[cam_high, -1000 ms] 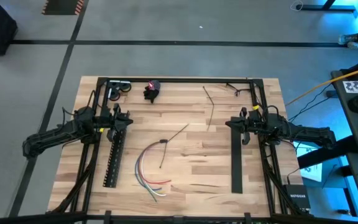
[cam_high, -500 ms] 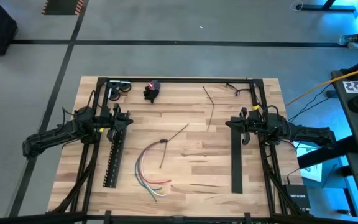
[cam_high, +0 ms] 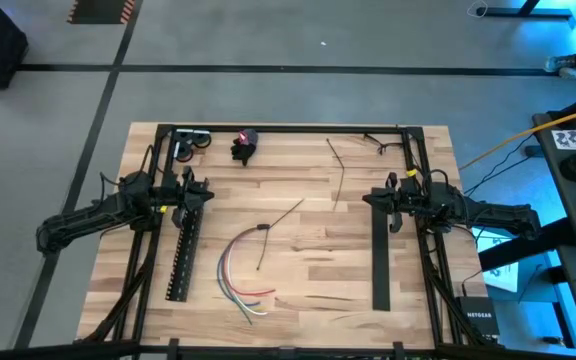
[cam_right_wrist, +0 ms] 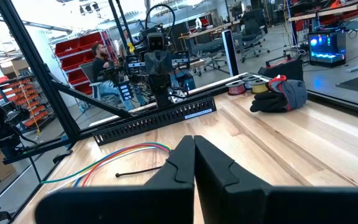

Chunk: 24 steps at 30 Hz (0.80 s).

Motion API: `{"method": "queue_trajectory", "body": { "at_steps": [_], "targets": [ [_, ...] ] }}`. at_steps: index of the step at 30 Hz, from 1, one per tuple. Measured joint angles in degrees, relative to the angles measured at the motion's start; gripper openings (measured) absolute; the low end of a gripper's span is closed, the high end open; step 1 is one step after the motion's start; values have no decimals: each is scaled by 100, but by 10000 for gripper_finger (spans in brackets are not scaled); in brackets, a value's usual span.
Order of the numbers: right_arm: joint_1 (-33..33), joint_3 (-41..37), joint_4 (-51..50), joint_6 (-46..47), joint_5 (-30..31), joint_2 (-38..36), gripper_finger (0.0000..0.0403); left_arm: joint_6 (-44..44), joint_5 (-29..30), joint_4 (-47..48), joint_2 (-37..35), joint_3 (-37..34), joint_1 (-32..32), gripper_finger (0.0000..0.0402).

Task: Ziptie cables

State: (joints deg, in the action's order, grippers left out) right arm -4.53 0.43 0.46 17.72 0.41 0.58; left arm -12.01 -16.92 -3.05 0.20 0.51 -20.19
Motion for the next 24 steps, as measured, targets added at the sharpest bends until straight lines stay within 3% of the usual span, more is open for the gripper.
{"method": "queue_trajectory", "body": {
  "at_steps": [24],
  "targets": [
    [-1, -1, -1, -8, 1, -2, 3, 218, 0, -7, 0, 0, -1, 11]
  ]
}}
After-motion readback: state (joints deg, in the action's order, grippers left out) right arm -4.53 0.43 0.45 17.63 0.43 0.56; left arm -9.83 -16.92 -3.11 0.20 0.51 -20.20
